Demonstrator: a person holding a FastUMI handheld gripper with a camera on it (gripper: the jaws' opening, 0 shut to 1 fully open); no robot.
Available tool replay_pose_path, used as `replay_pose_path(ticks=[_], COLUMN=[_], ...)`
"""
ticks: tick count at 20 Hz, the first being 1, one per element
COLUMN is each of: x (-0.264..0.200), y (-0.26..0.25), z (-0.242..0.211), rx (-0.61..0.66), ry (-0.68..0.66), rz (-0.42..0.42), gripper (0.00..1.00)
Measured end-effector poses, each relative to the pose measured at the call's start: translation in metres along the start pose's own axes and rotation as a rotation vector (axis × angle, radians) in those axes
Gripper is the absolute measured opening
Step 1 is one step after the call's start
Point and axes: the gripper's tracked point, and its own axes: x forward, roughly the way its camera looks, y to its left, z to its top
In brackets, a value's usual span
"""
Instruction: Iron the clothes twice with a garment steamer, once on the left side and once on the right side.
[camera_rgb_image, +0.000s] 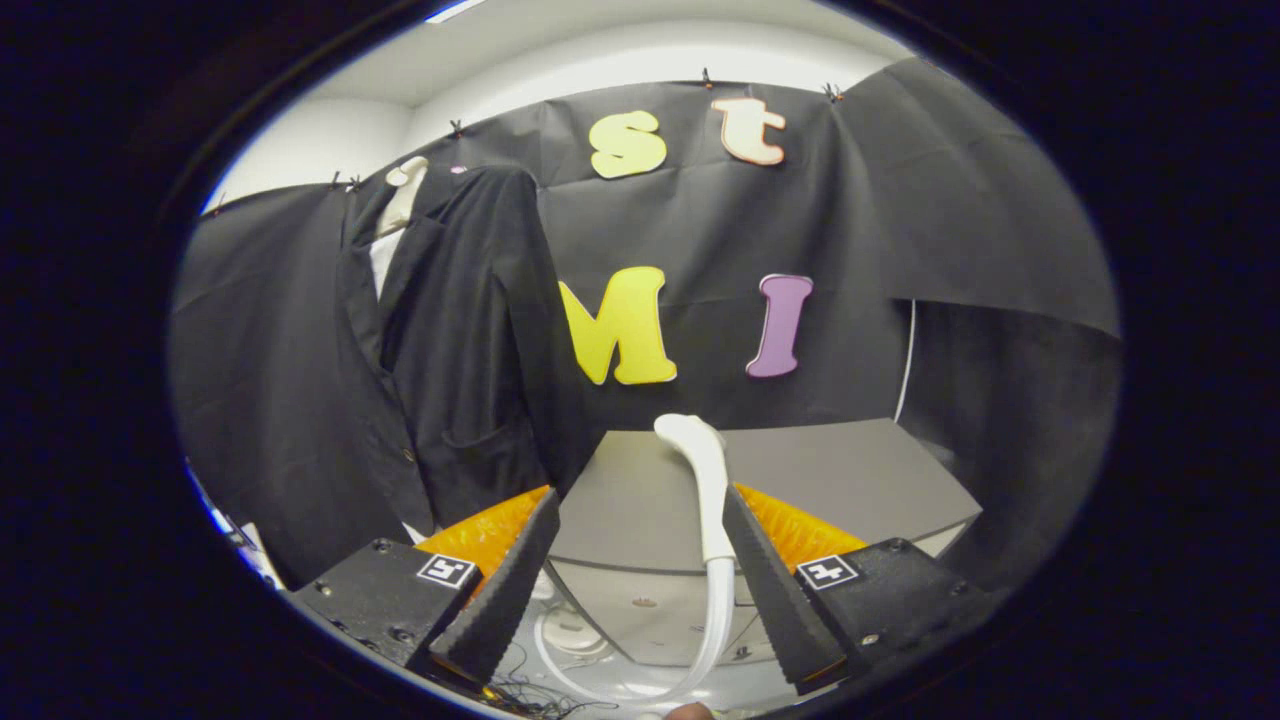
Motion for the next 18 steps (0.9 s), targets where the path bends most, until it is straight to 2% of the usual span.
replay_pose_path(ticks=[4, 6, 11, 18], x=[0.044, 0.065, 0.099, 0.136], y=[-0.021, -0.025, -0.049, -0.079], z=[0.013, 0.015, -0.005, -0.031], rx=[0.011, 0.013, 0.007, 0.036], ry=[0.131, 0.190, 0.374, 0.564], rz=[0.024, 0.072, 0.132, 0.127], gripper=[1.00, 1.00, 0.99, 0.98])
